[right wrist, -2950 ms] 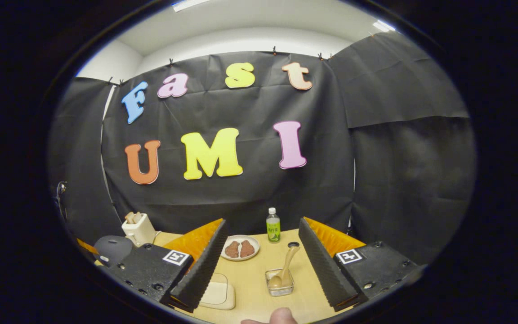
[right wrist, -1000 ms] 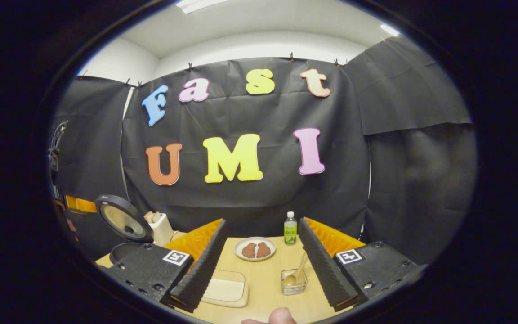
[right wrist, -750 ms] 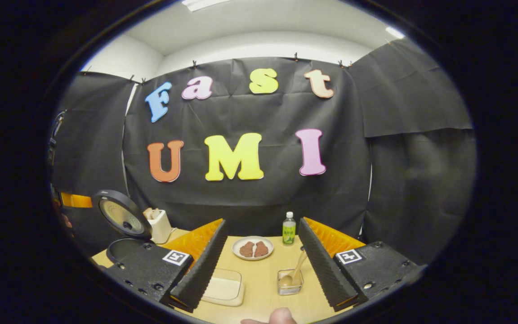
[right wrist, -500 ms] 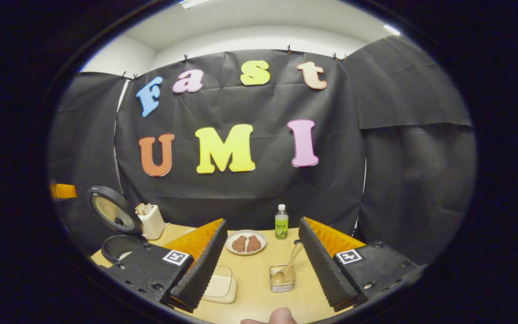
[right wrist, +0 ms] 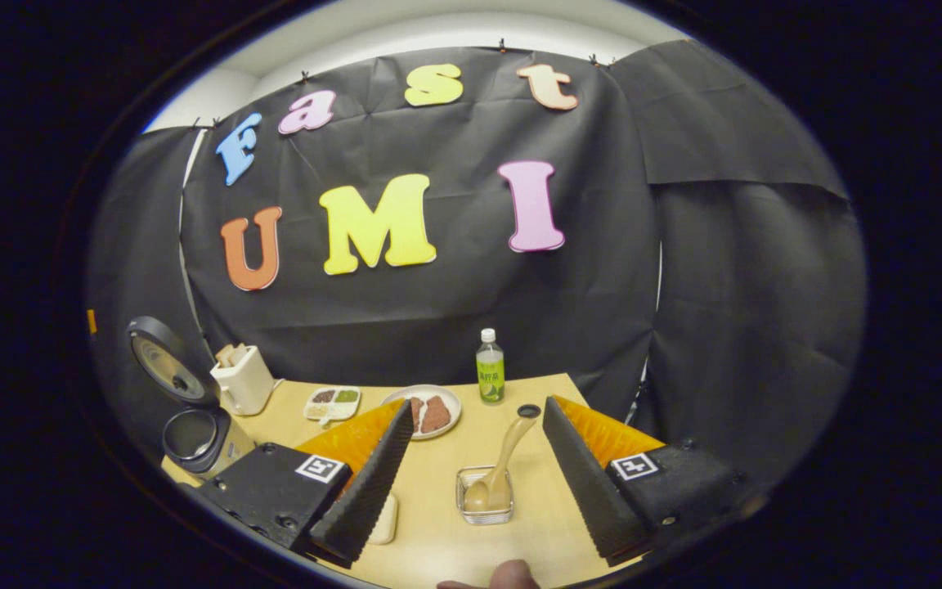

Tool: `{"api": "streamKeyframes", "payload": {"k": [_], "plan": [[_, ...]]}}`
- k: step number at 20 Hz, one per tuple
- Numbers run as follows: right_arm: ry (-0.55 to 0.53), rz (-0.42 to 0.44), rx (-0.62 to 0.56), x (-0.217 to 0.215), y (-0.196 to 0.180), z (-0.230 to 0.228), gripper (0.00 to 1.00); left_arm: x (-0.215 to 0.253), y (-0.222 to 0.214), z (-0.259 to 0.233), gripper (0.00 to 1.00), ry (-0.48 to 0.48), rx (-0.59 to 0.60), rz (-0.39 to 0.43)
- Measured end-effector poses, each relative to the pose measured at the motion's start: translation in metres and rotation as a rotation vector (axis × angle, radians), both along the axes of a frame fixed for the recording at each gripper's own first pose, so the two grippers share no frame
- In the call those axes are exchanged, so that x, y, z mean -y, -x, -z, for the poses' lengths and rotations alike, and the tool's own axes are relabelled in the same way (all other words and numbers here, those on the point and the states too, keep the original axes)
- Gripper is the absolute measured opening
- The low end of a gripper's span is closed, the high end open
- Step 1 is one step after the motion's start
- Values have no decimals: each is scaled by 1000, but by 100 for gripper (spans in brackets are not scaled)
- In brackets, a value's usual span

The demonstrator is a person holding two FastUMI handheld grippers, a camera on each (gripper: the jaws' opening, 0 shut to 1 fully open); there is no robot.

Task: Close the left gripper, press the button to open the rice cooker; take a wooden spoon from the chopstick holder with the right hand, scoop a spoonful of rice and pour it into the rice cooker, then put the wooden spoon back into the chopstick holder.

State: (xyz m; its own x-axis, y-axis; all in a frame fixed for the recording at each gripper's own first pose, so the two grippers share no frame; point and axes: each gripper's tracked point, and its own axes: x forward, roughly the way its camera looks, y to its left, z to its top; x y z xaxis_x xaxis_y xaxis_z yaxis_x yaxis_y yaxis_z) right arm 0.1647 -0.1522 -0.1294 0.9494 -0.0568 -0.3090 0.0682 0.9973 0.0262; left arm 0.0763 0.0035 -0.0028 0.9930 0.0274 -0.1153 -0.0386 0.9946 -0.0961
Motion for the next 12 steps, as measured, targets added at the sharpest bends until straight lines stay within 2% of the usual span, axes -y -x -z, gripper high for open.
{"api": "streamKeyframes", "payload": {"k": [3,4,8,9,11,12], "plan": [[-39,-14,-105,17,-27,53,100,18,-6,3,95,29,-14,0],[-54,-9,-146,25,-38,71,98,23,-11,6,95,27,-24,3],[-82,-30,-246,42,-73,124,100,33,-26,13,95,11,-49,-4],[-90,-33,-268,45,-80,135,96,35,-29,16,95,4,-56,-6],[-76,-63,-327,51,-93,160,100,38,-33,22,95,-10,-69,-14],[-85,-77,-344,53,-99,170,96,37,-36,22,95,-17,-70,-20]]}}
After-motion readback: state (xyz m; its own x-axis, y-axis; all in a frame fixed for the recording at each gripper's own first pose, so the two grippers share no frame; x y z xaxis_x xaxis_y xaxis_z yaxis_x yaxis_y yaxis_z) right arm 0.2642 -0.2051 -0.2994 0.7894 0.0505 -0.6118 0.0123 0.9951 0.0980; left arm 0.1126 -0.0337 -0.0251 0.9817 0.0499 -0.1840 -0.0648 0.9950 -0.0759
